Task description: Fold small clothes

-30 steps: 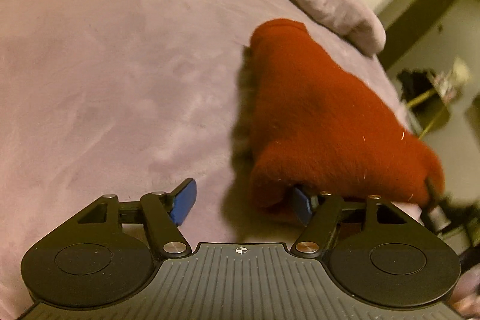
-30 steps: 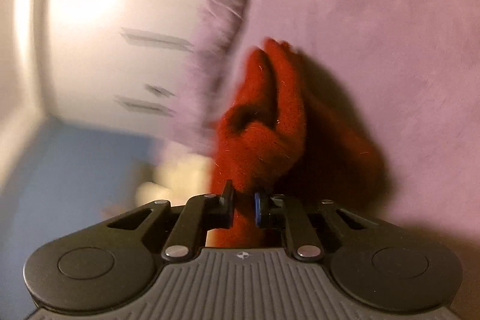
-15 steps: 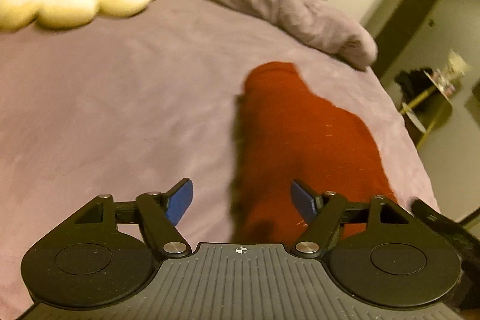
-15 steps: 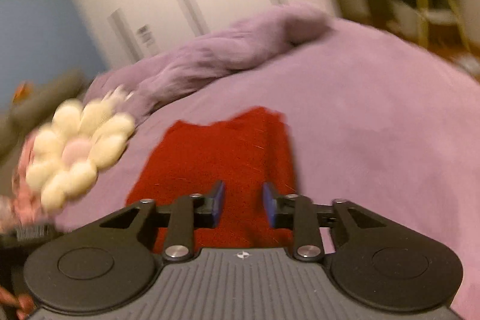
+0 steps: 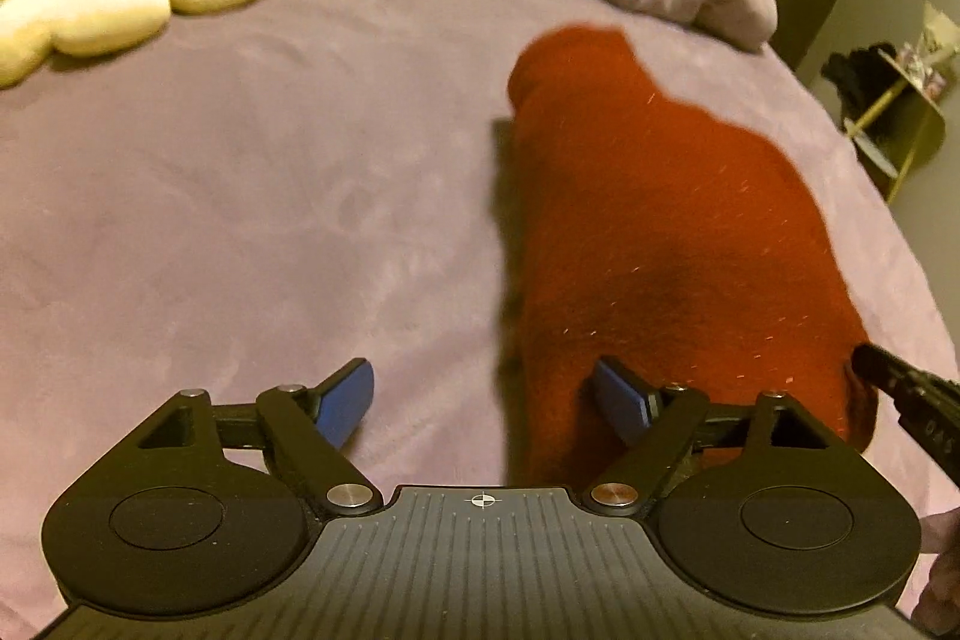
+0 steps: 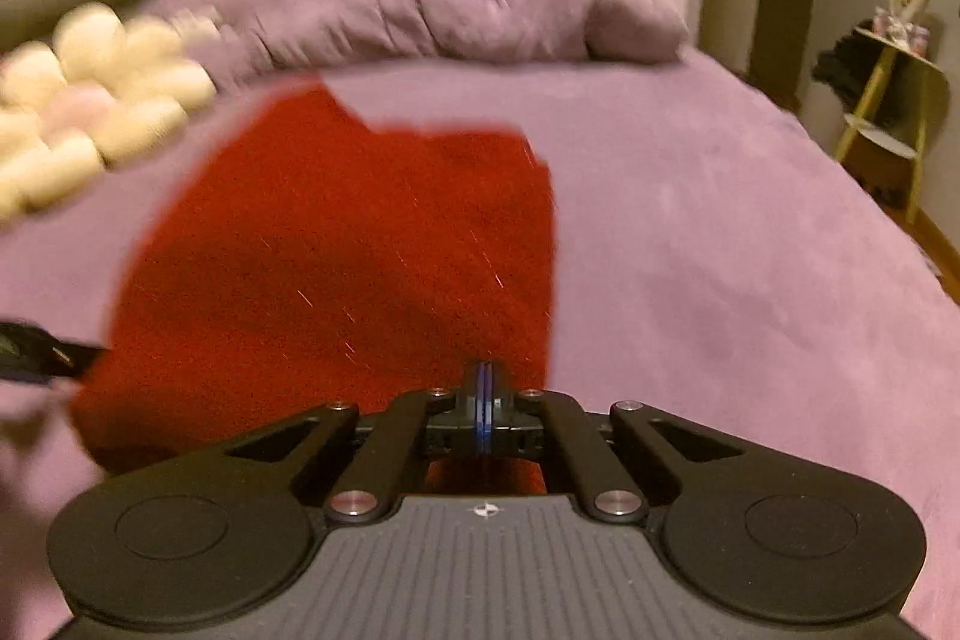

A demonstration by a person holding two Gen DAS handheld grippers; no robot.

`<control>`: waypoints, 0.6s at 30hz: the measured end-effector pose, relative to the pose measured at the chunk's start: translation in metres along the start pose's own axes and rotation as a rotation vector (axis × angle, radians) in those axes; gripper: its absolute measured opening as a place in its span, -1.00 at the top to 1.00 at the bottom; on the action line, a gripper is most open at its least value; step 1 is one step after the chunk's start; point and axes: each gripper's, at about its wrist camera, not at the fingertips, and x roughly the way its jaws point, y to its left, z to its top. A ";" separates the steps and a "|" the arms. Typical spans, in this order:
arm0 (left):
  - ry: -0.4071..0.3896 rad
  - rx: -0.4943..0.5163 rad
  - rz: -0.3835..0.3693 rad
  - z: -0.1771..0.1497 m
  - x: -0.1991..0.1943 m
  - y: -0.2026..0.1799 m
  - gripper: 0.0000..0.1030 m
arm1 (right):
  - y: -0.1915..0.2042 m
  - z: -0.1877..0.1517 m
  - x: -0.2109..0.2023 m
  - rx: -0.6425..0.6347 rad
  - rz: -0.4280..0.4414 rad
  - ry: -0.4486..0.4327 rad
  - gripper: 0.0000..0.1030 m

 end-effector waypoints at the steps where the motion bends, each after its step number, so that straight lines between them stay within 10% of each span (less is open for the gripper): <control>1: -0.014 -0.002 -0.010 0.002 -0.005 -0.001 -0.66 | 0.002 0.004 -0.003 0.016 0.026 -0.013 0.91; 7: -0.018 0.053 -0.005 0.005 -0.009 -0.020 -0.66 | 0.014 0.000 0.013 0.099 0.227 0.064 0.91; 18: 0.019 0.123 0.084 -0.006 0.011 -0.027 -0.73 | 0.024 -0.013 0.021 -0.003 0.154 0.148 0.91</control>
